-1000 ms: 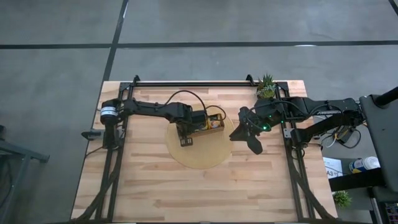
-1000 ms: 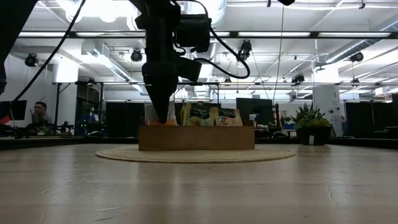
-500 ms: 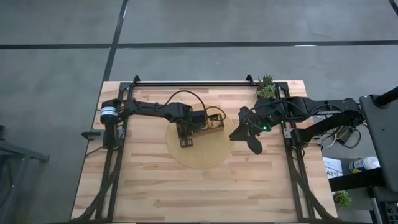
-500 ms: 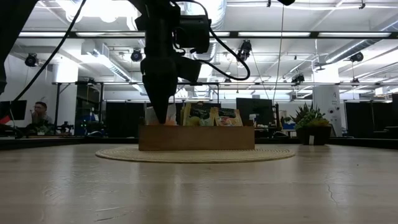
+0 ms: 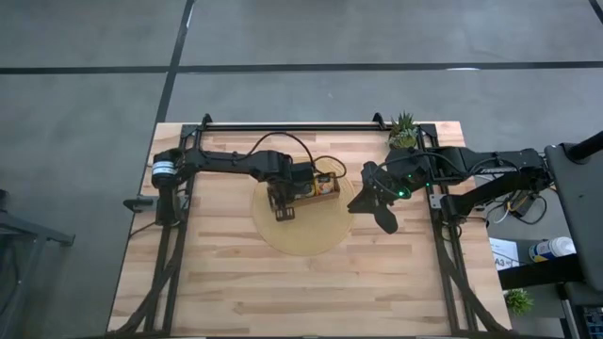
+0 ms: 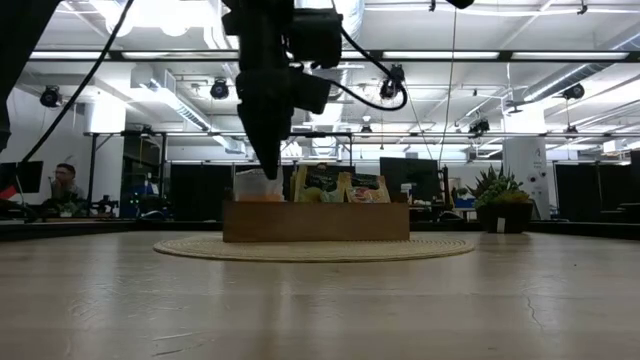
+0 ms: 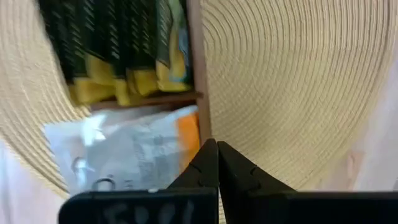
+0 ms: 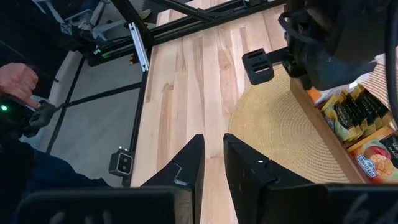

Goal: Pick & Place Tea
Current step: Put the white tea bag into the left section of the wooden organizer

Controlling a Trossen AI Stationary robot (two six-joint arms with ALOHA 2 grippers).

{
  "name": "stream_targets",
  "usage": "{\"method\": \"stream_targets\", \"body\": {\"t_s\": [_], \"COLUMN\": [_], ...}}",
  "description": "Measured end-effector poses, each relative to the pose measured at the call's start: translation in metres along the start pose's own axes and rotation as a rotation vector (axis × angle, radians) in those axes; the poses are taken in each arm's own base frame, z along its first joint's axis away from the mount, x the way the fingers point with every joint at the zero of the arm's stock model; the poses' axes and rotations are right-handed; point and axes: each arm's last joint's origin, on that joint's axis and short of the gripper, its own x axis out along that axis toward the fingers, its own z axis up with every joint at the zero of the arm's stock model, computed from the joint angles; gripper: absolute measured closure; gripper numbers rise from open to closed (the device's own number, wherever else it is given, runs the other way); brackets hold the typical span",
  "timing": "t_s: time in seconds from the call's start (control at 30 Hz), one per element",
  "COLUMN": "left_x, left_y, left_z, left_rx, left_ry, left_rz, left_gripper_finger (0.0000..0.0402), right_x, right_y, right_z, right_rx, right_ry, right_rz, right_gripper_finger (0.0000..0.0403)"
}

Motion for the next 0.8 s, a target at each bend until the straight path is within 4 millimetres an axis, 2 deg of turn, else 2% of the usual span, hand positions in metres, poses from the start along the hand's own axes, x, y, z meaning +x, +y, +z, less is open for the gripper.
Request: {"method": "stream_targets", "body": {"t_s": [0.17, 0.37, 0.8], "left_x": [-0.004, 0.002, 0.029], "left_y": [0.003, 0.008, 0.011], "left_z": [0.002, -0.003, -0.017], "left_rx": [-0.002, -0.015, -0.044], "left_ry": [-0.007, 0.027, 0.058], "left_rz": [0.02, 0.024, 0.025], "left_gripper_finger": [0.0402, 0.0402, 0.0402], "right_x": [0.0, 0.0, 0.0], "right_y": [0.0, 0.0, 0.0], "right_z": [0.0, 0.0, 0.0], "right_rx": [-0.007, -0.007, -0.035], "right_ry": [0.0, 0.0, 0.002], "right_rz": [0.0, 0.0, 0.0], "right_gripper_finger": [0.0339, 0.0342, 0.0339]}}
